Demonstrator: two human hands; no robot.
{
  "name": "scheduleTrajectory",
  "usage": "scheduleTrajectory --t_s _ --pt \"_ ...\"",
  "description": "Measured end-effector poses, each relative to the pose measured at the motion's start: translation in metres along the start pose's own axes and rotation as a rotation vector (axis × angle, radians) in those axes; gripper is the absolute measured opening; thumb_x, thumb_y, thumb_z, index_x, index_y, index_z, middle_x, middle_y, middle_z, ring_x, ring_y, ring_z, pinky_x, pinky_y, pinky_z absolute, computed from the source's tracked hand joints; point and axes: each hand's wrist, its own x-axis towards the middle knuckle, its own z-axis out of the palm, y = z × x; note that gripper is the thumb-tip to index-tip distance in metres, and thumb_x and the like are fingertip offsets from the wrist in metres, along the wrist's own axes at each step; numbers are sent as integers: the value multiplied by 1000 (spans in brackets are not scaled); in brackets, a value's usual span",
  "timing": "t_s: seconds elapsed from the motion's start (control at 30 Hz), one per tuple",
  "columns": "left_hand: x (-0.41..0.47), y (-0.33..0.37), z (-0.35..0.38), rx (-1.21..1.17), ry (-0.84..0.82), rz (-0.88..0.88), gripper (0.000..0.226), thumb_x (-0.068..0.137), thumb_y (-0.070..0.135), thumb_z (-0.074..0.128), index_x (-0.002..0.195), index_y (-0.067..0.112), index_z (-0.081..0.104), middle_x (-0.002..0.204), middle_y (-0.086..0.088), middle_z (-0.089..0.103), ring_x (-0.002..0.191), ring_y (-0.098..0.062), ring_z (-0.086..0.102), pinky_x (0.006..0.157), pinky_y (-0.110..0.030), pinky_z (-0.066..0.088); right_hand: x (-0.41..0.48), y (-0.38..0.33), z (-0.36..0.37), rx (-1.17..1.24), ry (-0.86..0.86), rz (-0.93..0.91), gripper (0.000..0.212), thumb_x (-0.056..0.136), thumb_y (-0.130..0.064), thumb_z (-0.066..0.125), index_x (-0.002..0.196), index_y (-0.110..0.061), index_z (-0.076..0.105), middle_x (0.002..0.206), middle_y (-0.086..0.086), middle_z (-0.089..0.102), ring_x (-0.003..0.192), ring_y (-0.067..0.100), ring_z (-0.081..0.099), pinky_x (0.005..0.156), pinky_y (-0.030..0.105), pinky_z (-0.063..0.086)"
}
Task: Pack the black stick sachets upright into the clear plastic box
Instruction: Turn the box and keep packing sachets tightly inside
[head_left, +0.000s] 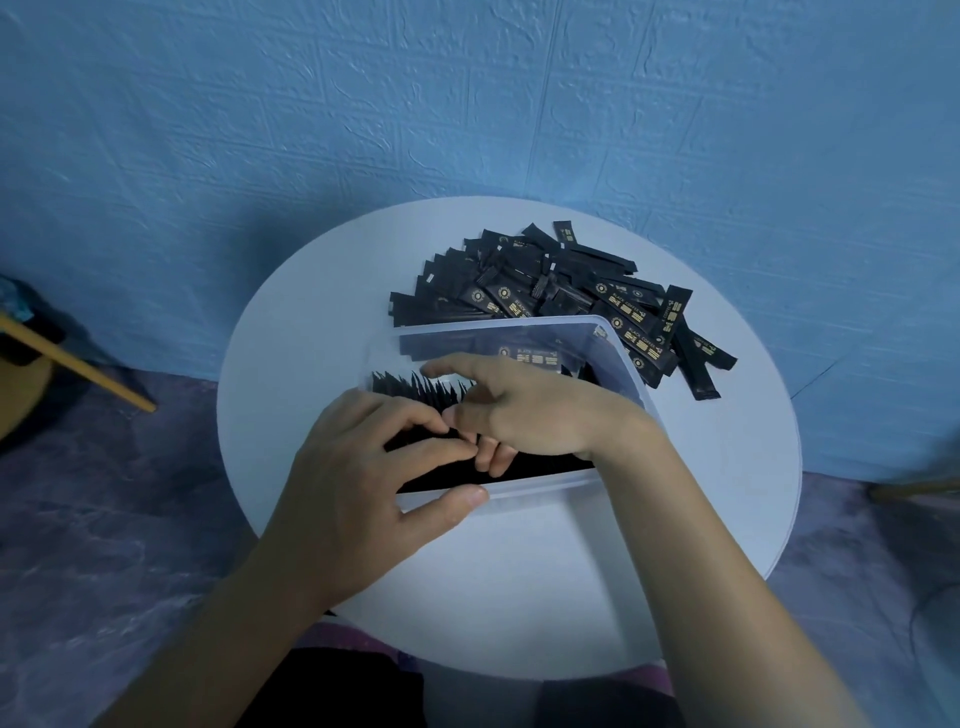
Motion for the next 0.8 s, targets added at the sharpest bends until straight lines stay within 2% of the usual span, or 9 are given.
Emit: scheduleTrajectory --t_s 0.17,0.4,0.63,0.8 --pt "0 -1 0 3 -1 2 45 97 62 48 104 30 79 103 9 67 93 -19 58 81 -41 49 0 2 1 79 20 7 43 104 -5 47 144 -14 37 89 19 60 62 17 68 61 25 59" --pt "0 -1 1 9 -9 -4 45 97 62 48 106 31 79 105 8 67 93 -17 56 80 -39 49 5 2 0 124 132 -24 44 102 -3 50 144 -12 41 86 12 56 68 18 63 68 36 64" --pt "0 0 1 2 -3 -12 47 96 62 48 96 27 79 109 7 67 92 -18 57 81 -39 49 3 5 1 165 93 30 48 102 -4 53 148 -6 39 84 12 61 69 21 67 64 28 62" --pt "1 -1 -1 9 -14 8 45 98 61 48 102 30 80 112 12 69 96 -19 59 84 -41 49 1 5 1 170 92 52 43 102 -3 54 144 -2 45 85 13 62 73 26 68 65 27 62"
